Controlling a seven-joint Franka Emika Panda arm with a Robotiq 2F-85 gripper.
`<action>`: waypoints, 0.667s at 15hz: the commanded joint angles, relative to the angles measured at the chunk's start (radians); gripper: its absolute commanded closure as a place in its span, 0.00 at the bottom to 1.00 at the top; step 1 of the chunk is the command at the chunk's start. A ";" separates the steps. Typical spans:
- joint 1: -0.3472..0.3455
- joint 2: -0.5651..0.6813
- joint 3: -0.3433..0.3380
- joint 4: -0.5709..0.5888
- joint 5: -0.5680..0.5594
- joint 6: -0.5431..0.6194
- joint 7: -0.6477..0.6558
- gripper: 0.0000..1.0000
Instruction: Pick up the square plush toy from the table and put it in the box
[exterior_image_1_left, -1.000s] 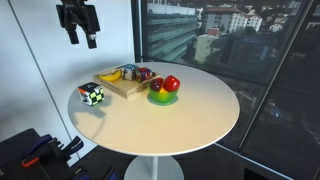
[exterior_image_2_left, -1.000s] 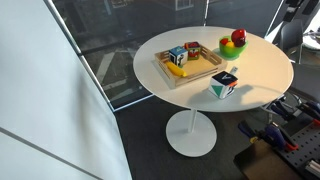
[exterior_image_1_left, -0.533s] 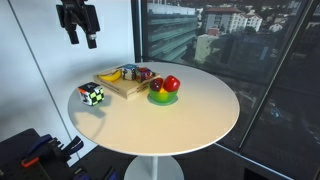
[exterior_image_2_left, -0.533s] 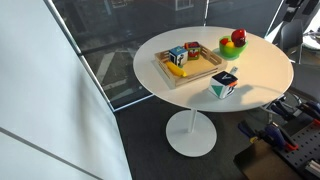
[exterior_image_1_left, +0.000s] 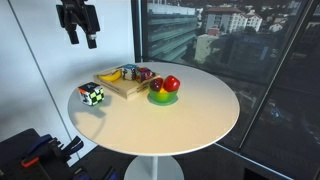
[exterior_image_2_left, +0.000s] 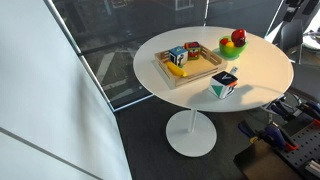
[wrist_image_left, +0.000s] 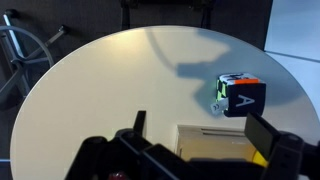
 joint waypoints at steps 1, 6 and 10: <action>0.005 0.014 -0.005 0.005 0.006 -0.007 -0.011 0.00; 0.012 0.060 -0.016 0.002 0.023 0.013 -0.030 0.00; 0.034 0.103 -0.009 -0.005 0.040 0.040 -0.073 0.00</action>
